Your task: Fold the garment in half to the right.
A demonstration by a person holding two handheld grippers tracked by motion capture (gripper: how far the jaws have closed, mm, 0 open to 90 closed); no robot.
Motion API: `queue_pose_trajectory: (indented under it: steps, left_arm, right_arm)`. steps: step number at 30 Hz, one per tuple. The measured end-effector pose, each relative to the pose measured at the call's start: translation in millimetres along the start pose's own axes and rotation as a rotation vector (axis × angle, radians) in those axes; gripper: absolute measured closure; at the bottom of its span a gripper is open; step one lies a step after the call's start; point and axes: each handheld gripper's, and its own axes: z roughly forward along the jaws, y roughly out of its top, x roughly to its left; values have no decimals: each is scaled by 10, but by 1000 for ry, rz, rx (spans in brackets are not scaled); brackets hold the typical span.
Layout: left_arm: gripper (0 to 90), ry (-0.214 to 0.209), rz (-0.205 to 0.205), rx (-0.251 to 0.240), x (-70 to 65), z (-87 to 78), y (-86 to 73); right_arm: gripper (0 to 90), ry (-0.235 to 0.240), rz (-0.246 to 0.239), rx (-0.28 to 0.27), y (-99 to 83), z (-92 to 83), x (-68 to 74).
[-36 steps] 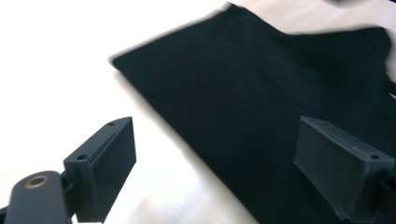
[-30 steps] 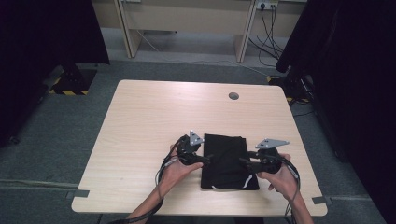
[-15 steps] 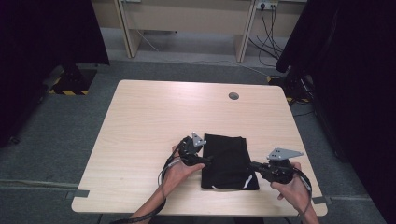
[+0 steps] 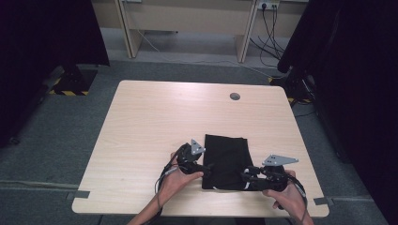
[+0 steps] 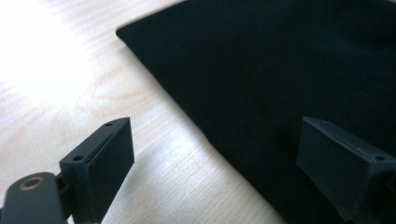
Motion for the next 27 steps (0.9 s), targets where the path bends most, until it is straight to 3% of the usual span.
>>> queue_pose_trajectory:
  steps: [2, 3, 4, 5, 7, 10, 14, 16, 19, 20, 22, 23, 27]
  left_arm:
    - [93, -4, 14, -10, 16, 28, -7]
    - [93, -4, -19, -3, 17, 33, -18]
    - [88, -3, -22, 1, 22, 30, -20]
    - [88, -3, -11, -10, 33, 33, -22]
    - [92, -3, -30, -4, 24, 29, -32]
    - [92, -3, -35, -1, 28, 28, -34]
    - [96, -3, -38, -3, 27, 25, -38]
    - [96, 0, -35, -1, 26, 20, -42]
    - [95, -6, -28, 4, 25, 18, -38]
    - [95, -5, -6, -8, 34, 15, -29]
    - [95, -14, 4, -19, 19, -24, -23]
    - [93, -28, -27, -15, -24, -79, -28]
    - [72, -92, -24, -35, -139, -212, -55]
  right_arm:
    - [527, 6, 2, 4, 0, 2, 9]
    - [529, 7, -1, 8, -5, 15, 11]
    - [597, -7, -11, 32, -30, 45, 22]
    - [597, -7, -11, 32, -30, 45, 22]
    - [722, -10, -47, 43, -52, 51, 27]
    - [859, -1, -71, 14, -50, -13, -1]
    - [867, 10, -92, -2, -57, -154, 28]
    - [866, 18, -98, 9, -103, -196, 61]
    - [859, -10, -90, 51, -224, -145, 58]
    - [849, -16, -81, 63, -255, -106, 41]
    - [765, -24, -64, 78, -274, -70, 23]
    - [692, -35, -58, 84, -261, -77, 16]
    - [540, -65, -34, 16, -87, -241, -44]
